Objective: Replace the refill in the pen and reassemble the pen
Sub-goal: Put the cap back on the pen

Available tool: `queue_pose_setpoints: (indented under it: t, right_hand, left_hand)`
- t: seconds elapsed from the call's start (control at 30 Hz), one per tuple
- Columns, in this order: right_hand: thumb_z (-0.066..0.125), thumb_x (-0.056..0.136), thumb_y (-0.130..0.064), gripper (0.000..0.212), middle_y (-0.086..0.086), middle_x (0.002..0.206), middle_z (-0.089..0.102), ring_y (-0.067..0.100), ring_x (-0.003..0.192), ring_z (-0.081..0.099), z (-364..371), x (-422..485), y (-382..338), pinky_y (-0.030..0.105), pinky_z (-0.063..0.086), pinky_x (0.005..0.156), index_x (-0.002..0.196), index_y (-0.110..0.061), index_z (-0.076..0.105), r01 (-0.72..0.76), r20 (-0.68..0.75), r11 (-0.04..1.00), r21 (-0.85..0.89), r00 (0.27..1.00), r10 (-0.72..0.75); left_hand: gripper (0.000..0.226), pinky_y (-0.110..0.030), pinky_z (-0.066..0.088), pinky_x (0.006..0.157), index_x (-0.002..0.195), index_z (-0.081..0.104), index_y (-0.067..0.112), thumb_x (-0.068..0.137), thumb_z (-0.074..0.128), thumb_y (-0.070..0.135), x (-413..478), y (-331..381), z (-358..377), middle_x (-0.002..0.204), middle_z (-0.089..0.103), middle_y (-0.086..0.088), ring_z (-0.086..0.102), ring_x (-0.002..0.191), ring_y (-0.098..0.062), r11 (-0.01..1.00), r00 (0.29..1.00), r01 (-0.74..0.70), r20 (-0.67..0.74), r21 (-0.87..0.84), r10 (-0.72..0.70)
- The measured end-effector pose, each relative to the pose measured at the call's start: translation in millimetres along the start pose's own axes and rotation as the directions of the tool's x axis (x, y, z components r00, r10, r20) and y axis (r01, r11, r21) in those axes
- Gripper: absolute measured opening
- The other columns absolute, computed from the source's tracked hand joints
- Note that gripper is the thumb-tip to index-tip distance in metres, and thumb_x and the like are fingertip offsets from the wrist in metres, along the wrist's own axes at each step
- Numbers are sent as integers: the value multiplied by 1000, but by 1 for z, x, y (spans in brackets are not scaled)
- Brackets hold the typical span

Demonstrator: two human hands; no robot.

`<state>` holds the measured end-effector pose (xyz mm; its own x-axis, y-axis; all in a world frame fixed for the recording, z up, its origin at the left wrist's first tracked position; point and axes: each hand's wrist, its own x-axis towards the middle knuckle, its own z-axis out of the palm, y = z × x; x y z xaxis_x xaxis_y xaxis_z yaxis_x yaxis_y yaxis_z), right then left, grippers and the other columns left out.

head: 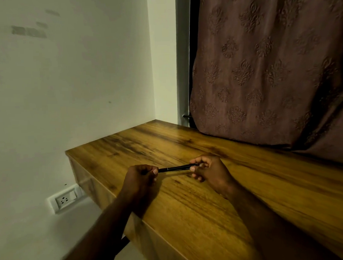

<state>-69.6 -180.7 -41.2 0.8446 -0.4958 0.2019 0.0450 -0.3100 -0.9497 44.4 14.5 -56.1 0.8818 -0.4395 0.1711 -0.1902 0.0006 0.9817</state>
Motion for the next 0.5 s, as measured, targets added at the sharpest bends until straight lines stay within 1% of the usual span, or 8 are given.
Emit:
queue_pose_setpoints:
  t: [0.1, 0.13, 0.17, 0.2, 0.27, 0.33, 0.4, 0.5]
  right_hand:
    - [66, 87, -3, 17, 4, 72, 63, 16, 64, 61, 2, 3, 6, 25, 49, 56, 92, -19, 67, 34, 10, 994, -104, 999, -33]
    - [67, 87, -5, 16, 3, 74, 62, 16, 67, 62, 2, 4, 7, 27, 50, 60, 93, -19, 67, 44, 1, 989, -142, 999, -44]
    - [67, 87, -7, 14, 1, 75, 61, 15, 68, 62, 2, 5, 9, 28, 50, 64, 95, -19, 69, 52, -12, 982, -183, 998, -55]
    - [68, 87, -10, 13, -1, 76, 60, 13, 70, 60, 1, 6, 11, 28, 48, 66, 96, -19, 70, 63, -26, 973, -223, 997, -70]
    - [69, 86, -13, 13, -2, 79, 62, 10, 74, 57, 0, 8, 15, 27, 46, 69, 97, -18, 72, 76, -34, 954, -292, 995, -90]
    - [70, 86, -13, 12, -2, 86, 68, 11, 82, 60, 0, 9, 16, 27, 47, 75, 96, -18, 73, 70, -17, 942, -327, 997, -80]
    - [71, 84, -14, 12, -3, 92, 68, 15, 90, 62, 1, 12, 19, 31, 49, 82, 95, -18, 74, 74, -3, 912, -403, 997, -82]
    - [73, 82, -19, 11, -6, 91, 63, 18, 95, 61, 3, 14, 21, 39, 51, 87, 93, -21, 75, 64, -7, 853, -518, 997, -79]
  left_hand:
    - [16, -25, 45, 46, 73, 67, 4, 89, 63, 1, 1, -6, -1, 54, 58, -7, 53, 49, -17, 997, 998, 53, 19, -50, -52]
    - [16, -27, 44, 48, 72, 67, 6, 88, 64, 3, 3, -8, -1, 56, 59, -8, 54, 50, -19, 999, 999, 40, 18, -27, -40]
    - [16, -27, 45, 50, 72, 68, 8, 87, 66, 5, 6, -10, -1, 58, 61, -6, 55, 52, -18, 999, 1000, -4, 3, 55, 4]
    - [15, -27, 46, 53, 71, 69, 11, 86, 69, 7, 9, -11, -1, 61, 64, -4, 57, 54, -15, 979, 998, -63, -12, 193, 66]
    - [12, -22, 46, 57, 73, 71, 16, 85, 71, 13, 11, -13, 0, 65, 67, 1, 60, 58, -9, 908, 988, -137, -14, 397, 155]
    - [8, -19, 45, 55, 78, 73, 17, 85, 71, 19, 12, -14, 1, 68, 69, 1, 63, 62, -10, 858, 985, -155, 6, 490, 175]
    - [8, -23, 50, 58, 80, 74, 23, 85, 69, 27, 14, -17, 2, 71, 70, 1, 65, 67, -14, 796, 984, -148, 6, 587, 179]
    - [11, -35, 54, 77, 87, 74, 30, 86, 66, 37, 18, -18, 2, 85, 69, 1, 62, 85, -19, 706, 987, -115, -3, 699, 163]
